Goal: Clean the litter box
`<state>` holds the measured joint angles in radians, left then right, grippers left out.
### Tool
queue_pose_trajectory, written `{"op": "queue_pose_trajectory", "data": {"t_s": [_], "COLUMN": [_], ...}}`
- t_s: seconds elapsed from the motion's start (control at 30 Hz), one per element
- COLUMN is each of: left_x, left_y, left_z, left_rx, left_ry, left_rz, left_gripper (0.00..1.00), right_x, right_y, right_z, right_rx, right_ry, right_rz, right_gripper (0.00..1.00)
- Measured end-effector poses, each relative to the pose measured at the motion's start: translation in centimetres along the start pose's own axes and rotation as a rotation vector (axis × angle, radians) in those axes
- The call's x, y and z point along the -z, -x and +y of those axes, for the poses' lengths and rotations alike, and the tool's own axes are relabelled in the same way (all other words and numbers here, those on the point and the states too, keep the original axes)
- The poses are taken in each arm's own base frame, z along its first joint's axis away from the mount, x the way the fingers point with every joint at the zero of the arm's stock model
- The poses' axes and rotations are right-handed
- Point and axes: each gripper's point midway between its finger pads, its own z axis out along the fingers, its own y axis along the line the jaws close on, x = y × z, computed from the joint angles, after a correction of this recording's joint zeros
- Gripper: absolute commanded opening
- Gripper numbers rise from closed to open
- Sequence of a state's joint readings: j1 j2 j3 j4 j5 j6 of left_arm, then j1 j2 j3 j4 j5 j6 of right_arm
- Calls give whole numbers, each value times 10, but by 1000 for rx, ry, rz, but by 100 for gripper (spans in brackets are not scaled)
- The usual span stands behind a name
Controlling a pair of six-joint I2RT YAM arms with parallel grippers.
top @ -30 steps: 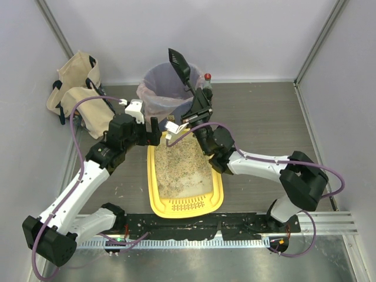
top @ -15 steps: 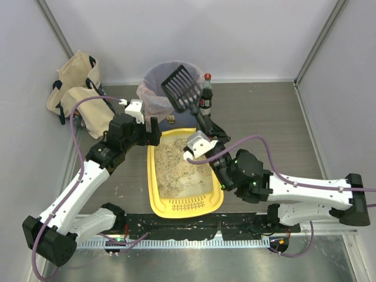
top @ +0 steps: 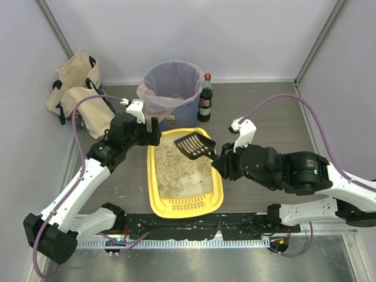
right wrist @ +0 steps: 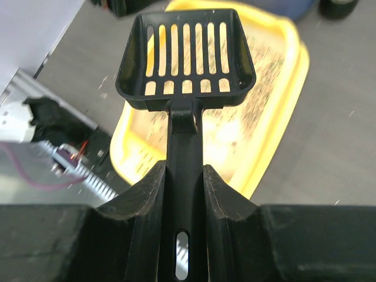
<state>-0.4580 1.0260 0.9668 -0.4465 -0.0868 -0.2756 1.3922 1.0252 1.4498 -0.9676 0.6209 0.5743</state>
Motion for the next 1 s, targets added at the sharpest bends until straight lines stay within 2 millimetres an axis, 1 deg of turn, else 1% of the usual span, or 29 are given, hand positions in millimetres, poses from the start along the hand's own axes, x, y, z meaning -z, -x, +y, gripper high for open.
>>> {"op": "queue_pose_trajectory", "data": {"t_s": [0.1, 0.23, 0.3, 0.33, 0.43, 0.5, 0.57, 0.63, 0.73, 0.83, 1.0], "left_x": [1, 1, 2, 2, 1, -1, -3, -4, -6, -9, -14], "left_y": [0, -3, -5, -6, -10, -13, -15, -16, -18, -24, -34], "left_z": [1, 2, 3, 3, 3, 3, 3, 3, 3, 4, 3], "left_rx": [-8, -21, -24, -25, -26, -28, -31, -33, -39, -49, -52], "left_ry": [3, 5, 7, 7, 7, 5, 4, 5, 7, 10, 2], "left_rz": [0, 15, 24, 28, 44, 57, 67, 72, 81, 107, 150], "left_gripper": [98, 98, 98, 98, 94, 93, 91, 90, 90, 90, 89], "right_x": [13, 17, 14, 9, -17, -35, -56, -70, -86, -97, -121], "right_y": [-19, -43, -53, -58, -79, -91, -101, -110, -113, -119, -146], "right_z": [5, 19, 30, 34, 42, 37, 19, -1, -19, -19, -20], "right_rx": [-76, -100, -90, -80, -32, -20, -48, -73, -86, -84, -53], "right_ry": [29, 31, 28, 21, -35, -72, -121, -163, -195, -174, -182], "right_rz": [124, 304, 383, 413, 516, 579, 629, 672, 704, 745, 851], "right_gripper": [2, 1, 1, 1, 1, 1, 1, 1, 1, 1, 1]}}
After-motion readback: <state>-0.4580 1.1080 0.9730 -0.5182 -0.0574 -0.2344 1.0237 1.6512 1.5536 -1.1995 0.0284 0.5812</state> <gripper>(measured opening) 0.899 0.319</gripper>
